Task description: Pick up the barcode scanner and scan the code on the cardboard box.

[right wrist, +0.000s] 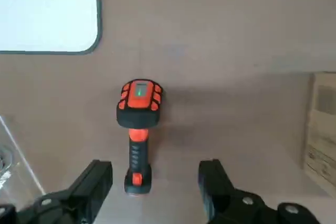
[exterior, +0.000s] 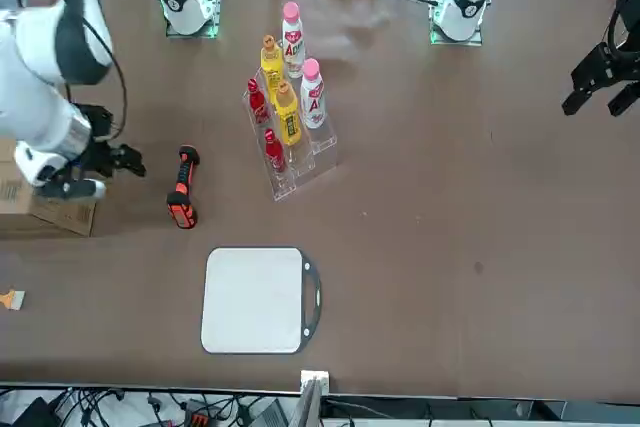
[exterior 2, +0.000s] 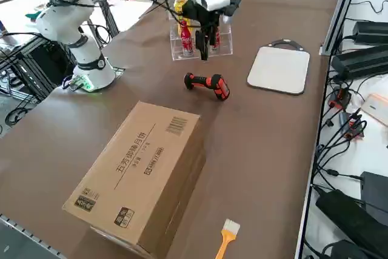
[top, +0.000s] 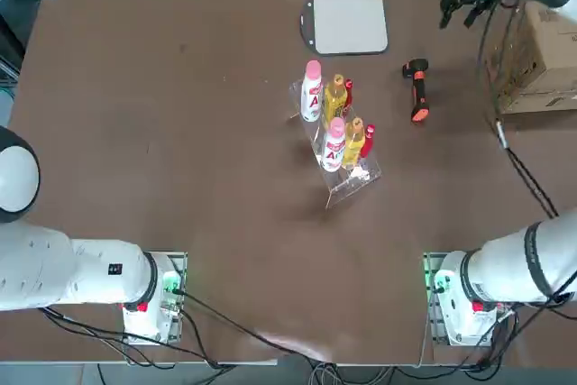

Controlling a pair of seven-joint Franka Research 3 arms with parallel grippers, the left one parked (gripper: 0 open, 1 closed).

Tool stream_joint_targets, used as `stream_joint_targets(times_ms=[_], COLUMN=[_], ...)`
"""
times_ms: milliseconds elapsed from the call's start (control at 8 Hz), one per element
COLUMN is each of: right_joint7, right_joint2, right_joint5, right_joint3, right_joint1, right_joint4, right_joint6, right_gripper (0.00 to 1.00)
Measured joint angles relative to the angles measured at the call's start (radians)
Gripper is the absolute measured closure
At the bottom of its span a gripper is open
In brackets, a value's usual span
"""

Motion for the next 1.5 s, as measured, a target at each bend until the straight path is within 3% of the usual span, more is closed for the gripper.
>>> stream_joint_targets(times_ms=[250,500,1500], right_joint7=[0.005,0.005,0.003], right_joint2=[0.0,0.016,0.188], right_joint5=[0.0,0.0,0.0], right_joint3=[0.001,0.002,-0.002], right_joint1=[0.04,0.055,0.082], right_joint4=[-0.193,-0.325,-0.345], right_joint6=[0.247,0.405,0.604], right_gripper=[0.0,0.0,0.01])
